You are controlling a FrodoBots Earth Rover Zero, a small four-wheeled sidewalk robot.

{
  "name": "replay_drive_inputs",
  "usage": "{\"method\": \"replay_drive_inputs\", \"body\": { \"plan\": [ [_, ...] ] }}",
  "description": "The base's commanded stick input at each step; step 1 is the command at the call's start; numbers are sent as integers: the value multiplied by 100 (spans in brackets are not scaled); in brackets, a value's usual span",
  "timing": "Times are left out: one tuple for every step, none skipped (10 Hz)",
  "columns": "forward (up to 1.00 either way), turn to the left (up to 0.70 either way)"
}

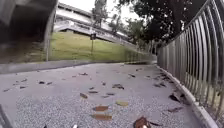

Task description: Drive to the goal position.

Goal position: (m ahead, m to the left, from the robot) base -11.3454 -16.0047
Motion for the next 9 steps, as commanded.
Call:
{"method": "replay_drive_inputs", "body": {
  "plan": [
    [0, 0],
    [0, 0],
    [0, 0],
    [0, 0],
    [4, 0],
    [32, 0],
    [48, 0],
    [50, 0],
    [50, 0]
  ]
}}
